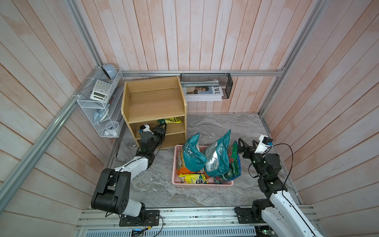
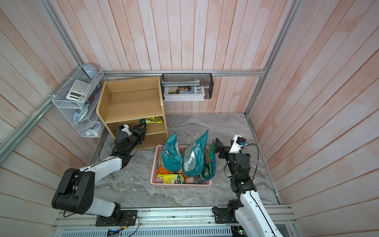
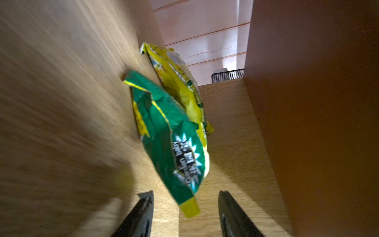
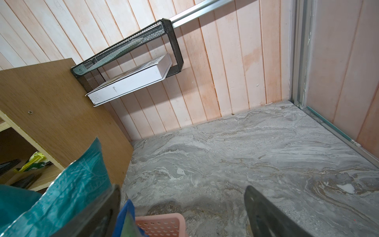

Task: Take down the fertilizer bag from the shelf
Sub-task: Pick up the fertilizer bag from the shelf.

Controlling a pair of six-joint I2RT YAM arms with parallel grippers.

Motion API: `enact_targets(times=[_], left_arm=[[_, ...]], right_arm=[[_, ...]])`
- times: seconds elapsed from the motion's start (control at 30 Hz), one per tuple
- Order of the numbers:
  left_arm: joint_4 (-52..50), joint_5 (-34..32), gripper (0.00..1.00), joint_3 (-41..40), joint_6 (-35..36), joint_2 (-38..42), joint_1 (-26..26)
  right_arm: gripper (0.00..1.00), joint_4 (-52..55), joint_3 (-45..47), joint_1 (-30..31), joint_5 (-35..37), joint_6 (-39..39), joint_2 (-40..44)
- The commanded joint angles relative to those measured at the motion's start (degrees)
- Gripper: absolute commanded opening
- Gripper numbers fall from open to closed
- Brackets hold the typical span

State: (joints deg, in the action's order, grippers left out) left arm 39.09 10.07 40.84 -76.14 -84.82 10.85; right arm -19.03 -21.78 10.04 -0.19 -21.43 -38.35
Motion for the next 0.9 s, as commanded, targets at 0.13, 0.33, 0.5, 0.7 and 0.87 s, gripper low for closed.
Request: enact_targets(times=[0.13, 0.33, 0.5, 0.7, 0.87], left_arm=[[-4.5, -2.5, 0.56, 3.8, 0.4, -2.1, -1.5], [-5.3, -3.5, 0.36, 4.2, -0.2, -4.0, -2.4], [-5.2, -2.7, 0.00, 3.8, -0.1, -2.7, -2.4], [-12.3, -5.4, 0.00, 1.8, 2.7, 7.8, -2.3], [-29.1, -14.0, 0.00, 2.7, 10.5, 22.8, 2.2]], right_arm=[[0.98, -1.5, 0.4, 0.2, -1.0, -0.7, 0.5], [0.98, -1.5, 0.5, 0.2, -1.0, -0.6, 0.6], [0.98, -1.8, 0.5, 0.2, -1.1, -0.7, 0.4], [0.98, -1.9, 0.5, 0.2, -1.3, -0.8, 0.2], [0.98, -1.9, 0.5, 0.2, -1.4, -0.8, 0.2]])
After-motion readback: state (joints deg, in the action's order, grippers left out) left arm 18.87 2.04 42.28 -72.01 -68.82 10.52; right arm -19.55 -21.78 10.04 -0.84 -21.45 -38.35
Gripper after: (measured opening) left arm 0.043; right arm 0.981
